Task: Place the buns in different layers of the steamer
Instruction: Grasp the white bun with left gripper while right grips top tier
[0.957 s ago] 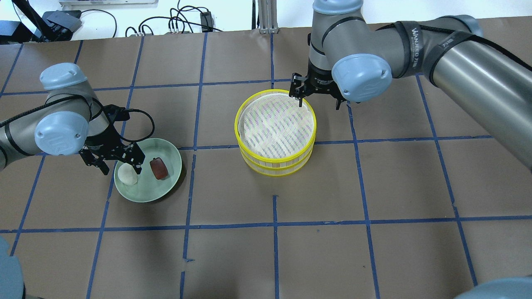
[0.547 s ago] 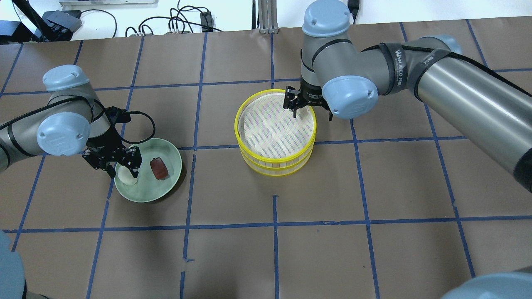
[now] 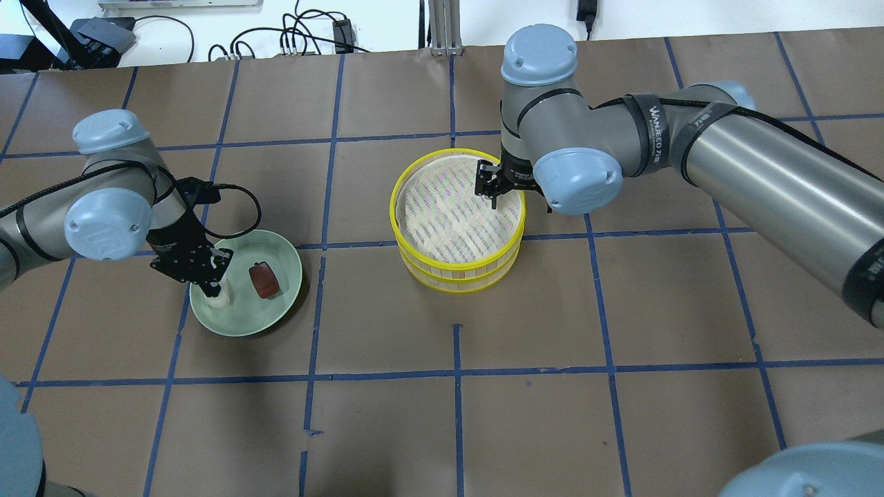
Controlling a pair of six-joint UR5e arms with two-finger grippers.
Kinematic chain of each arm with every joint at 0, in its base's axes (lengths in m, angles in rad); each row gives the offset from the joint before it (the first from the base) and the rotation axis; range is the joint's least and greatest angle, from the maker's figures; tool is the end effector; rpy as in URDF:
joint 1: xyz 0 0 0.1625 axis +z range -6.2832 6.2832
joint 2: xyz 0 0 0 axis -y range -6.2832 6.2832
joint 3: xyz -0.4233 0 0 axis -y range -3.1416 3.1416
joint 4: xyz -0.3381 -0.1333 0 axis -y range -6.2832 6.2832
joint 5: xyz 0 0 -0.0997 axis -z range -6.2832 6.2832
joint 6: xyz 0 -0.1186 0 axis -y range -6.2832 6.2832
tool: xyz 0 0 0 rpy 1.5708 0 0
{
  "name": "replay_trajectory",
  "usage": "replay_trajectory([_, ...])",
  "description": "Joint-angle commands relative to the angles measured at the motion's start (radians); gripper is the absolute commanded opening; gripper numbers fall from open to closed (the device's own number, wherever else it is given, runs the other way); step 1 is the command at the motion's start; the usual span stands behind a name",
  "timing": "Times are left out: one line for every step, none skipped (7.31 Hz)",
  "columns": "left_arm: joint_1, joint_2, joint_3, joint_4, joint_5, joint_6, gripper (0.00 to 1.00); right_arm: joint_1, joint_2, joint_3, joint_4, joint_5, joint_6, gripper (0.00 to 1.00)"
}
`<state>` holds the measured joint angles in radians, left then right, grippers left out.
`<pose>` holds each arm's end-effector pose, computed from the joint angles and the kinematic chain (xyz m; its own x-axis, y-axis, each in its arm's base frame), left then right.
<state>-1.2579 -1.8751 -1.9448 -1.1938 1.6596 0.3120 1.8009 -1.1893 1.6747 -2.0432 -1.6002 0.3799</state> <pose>0.0218 -0.4662 0.2118 -0.9999 0.0109 0.0105 0.0136 0.9511 0.3084 0.2529 -0.5106 0.2778 -0.9883 0.1490 0.0321 0.1491 0.9888 0.0012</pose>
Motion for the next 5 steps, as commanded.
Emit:
replay_trajectory([-0.003, 0.017, 0.003, 0.028, -0.011, 0.001, 0.01, 0.0, 0.002, 0.0, 0.0, 0.003, -0.001, 0.42])
replay_trajectory([-0.023, 0.048, 0.013, 0.034, -0.011, -0.007, 0.01, 0.0, 0.002, 0.0, 0.0, -0.003, -0.007, 0.23])
replay_trajectory([-0.061, 0.109, 0.02, 0.019, -0.011, -0.011, 0.02, -0.001, 0.002, -0.001, 0.0, -0.003, -0.012, 0.16])
replay_trajectory([-0.121, 0.195, 0.021, -0.007, -0.005, -0.04, 0.03, -0.001, -0.001, 0.0, 0.0, -0.004, -0.044, 0.13])
replay_trajectory([-0.164, 0.247, 0.038, -0.059, -0.004, -0.072, 0.03, -0.001, -0.009, -0.003, -0.002, -0.004, -0.047, 0.12])
